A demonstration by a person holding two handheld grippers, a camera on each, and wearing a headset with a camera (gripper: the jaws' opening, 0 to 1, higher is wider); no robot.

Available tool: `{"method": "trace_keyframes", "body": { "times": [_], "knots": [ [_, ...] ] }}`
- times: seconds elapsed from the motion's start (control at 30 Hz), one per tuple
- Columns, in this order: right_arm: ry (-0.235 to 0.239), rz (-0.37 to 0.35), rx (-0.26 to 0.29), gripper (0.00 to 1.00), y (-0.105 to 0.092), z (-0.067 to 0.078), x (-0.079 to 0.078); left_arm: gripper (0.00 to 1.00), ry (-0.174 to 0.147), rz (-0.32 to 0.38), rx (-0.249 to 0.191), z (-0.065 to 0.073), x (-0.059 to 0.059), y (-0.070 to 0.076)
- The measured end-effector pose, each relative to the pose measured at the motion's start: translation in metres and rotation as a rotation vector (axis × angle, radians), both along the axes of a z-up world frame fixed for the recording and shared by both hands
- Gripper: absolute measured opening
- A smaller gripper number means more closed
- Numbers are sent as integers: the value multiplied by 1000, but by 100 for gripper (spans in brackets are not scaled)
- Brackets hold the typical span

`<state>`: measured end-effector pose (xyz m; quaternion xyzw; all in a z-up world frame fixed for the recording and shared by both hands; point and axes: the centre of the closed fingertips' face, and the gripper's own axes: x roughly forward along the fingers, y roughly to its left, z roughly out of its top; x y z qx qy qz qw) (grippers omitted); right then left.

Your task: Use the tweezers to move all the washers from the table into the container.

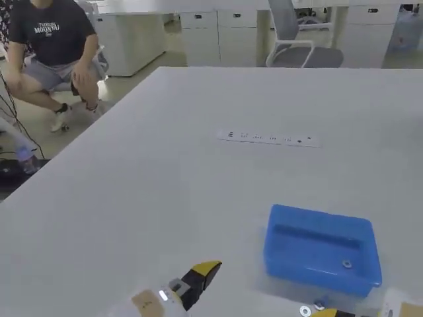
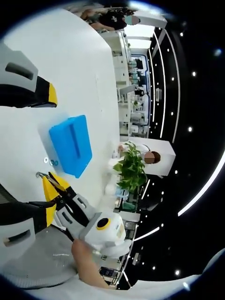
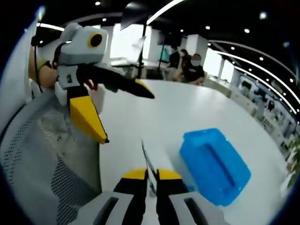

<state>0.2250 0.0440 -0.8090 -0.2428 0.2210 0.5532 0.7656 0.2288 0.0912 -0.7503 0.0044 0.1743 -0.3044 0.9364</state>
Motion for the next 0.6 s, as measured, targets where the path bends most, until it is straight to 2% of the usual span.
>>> {"method": "trace_keyframes", "body": {
  "times": [0.13, 0.2, 0.27, 0.37, 0.5, 0.6],
  "knots": [
    [1, -26, 9, 2, -5, 3, 8, 83, 29, -7, 16, -6, -1, -1],
    [57, -72, 61, 2, -7, 4, 10, 83, 25, 4, 8, -4, 0, 1],
    [80, -101, 90, 2, -11, 5, 13, 84, 24, 9, -6, -2, 0, 0],
    [145, -163, 137, 2, -17, 6, 17, 84, 24, 9, 6, -3, 0, 0],
    [160, -186, 153, 2, -22, 8, 22, 84, 19, 17, 5, -3, 1, 3],
    [176, -200, 180, 3, -22, 15, 23, 84, 18, 22, -3, -2, 1, 4]
  ]
}}
